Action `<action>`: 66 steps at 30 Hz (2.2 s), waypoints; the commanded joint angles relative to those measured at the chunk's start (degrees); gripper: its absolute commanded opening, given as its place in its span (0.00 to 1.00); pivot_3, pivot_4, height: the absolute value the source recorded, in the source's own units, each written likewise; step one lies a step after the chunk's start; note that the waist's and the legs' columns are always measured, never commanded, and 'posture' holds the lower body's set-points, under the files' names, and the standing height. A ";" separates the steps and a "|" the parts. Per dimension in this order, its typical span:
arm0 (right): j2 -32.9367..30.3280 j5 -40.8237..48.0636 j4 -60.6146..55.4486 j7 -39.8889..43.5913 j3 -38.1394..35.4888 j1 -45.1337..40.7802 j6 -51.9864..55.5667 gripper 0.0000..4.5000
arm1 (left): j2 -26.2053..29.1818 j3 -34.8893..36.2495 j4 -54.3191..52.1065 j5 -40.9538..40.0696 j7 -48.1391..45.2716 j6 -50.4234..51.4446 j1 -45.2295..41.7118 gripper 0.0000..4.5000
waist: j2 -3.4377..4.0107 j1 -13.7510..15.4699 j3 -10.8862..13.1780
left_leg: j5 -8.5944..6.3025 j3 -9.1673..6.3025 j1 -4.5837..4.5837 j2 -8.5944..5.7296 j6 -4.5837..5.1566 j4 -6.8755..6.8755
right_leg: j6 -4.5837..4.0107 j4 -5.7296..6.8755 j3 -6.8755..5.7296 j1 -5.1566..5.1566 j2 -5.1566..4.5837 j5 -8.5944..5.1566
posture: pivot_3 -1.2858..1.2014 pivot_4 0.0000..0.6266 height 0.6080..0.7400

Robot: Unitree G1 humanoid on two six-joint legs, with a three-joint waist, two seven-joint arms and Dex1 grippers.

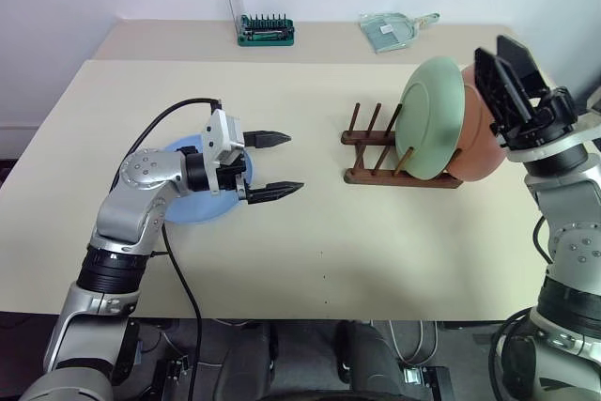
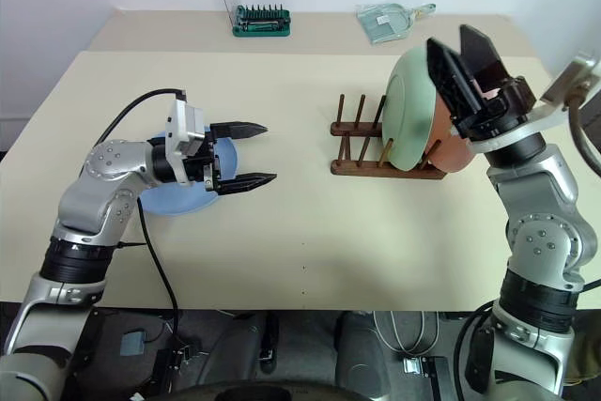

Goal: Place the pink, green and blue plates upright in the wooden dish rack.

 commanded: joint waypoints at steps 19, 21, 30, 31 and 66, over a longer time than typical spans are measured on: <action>-7.40 -9.52 -2.92 18.20 14.41 0.33 3.65 0.99 | 23.86 -4.13 30.03 12.41 7.51 42.69 -22.84 1.00 | -0.24 -0.06 0.15 | 0.00 0.00 -0.04 0.01 -0.01 -0.05 | 0.05 -0.05 -0.03 -0.04 0.06 -0.02 | 0.52 0.24 1.00; -6.66 -10.67 -2.53 18.25 15.13 0.08 3.04 0.99 | 24.45 -6.87 33.88 13.53 5.58 44.97 -24.96 1.00 | -0.24 0.04 0.15 | 0.00 0.01 -0.07 0.02 -0.01 -0.05 | 0.05 -0.01 -0.03 -0.09 0.06 -0.02 | 0.52 0.24 1.00; -5.15 -11.42 -3.97 17.04 15.24 1.56 3.31 0.99 | 23.87 -12.50 52.68 18.38 -0.37 45.46 -32.47 1.00 | -0.29 -0.05 0.17 | 0.00 0.00 -0.34 0.02 -0.02 -0.01 | 0.05 0.03 -0.04 -0.33 0.06 -0.02 | 0.52 0.24 1.00; -5.10 -11.39 -4.03 16.94 15.21 1.62 3.38 0.99 | 23.41 -13.19 55.52 19.38 -1.31 43.79 -33.26 1.00 | -0.29 -0.05 0.17 | 0.01 0.00 -0.38 0.02 -0.02 -0.01 | 0.06 0.03 -0.05 -0.37 0.06 -0.02 | 0.52 0.24 1.00; -0.63 -23.86 -4.73 10.00 21.27 -0.56 -3.94 1.00 | 11.57 24.57 61.40 3.96 10.95 37.23 -35.56 0.00 | -0.57 -0.27 0.11 | 0.15 -0.09 -0.84 -0.06 -0.23 0.27 | 0.08 0.80 -0.06 -1.03 -0.08 -0.03 | 0.52 0.24 1.00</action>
